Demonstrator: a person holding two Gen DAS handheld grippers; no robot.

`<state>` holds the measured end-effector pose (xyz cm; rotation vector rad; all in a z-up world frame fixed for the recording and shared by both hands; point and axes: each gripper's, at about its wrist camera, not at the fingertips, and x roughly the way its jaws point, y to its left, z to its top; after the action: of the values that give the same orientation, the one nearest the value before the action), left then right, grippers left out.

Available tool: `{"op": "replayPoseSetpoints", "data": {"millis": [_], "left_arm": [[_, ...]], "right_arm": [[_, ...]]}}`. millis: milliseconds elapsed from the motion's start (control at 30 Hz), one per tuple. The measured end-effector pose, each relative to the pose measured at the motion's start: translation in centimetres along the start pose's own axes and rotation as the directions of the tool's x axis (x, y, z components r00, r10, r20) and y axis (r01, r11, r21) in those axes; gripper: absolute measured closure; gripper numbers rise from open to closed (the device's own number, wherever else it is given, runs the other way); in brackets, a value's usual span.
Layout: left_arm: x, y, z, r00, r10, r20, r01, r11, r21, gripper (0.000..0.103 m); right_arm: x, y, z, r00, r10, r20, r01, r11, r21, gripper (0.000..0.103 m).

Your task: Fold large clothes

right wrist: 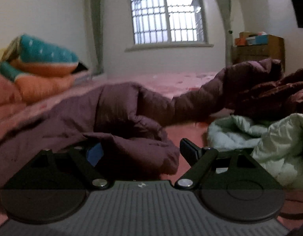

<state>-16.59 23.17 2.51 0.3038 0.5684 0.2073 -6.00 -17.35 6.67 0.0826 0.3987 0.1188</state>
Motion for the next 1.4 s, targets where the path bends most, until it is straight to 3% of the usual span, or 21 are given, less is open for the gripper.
{"op": "replayPoseSetpoints", "data": {"millis": [367, 767, 1233, 1400], "left_arm": [[2.9, 0.4, 3.5, 0.995, 0.037, 0.089, -0.028, 0.994, -0.104, 0.038], [4.8, -0.8, 2.4, 0.993, 0.056, 0.101, -0.06, 0.997, 0.042, 0.032], [7.3, 0.6, 3.5, 0.983, 0.119, 0.138, -0.111, 0.992, -0.061, 0.029], [8.4, 0.6, 4.1, 0.979, 0.139, 0.149, -0.128, 0.989, -0.079, 0.028]], "right_arm": [[2.5, -0.9, 0.4, 1.0, 0.012, -0.002, -0.012, 0.999, 0.052, 0.0], [5.5, -0.3, -2.0, 0.976, 0.071, -0.205, -0.074, 0.997, -0.005, 0.0], [4.0, -0.9, -3.3, 0.944, 0.142, -0.296, -0.221, 0.942, -0.254, 0.0], [5.0, -0.2, -4.8, 0.96, 0.056, -0.273, -0.159, 0.915, -0.37, 0.0]]}}
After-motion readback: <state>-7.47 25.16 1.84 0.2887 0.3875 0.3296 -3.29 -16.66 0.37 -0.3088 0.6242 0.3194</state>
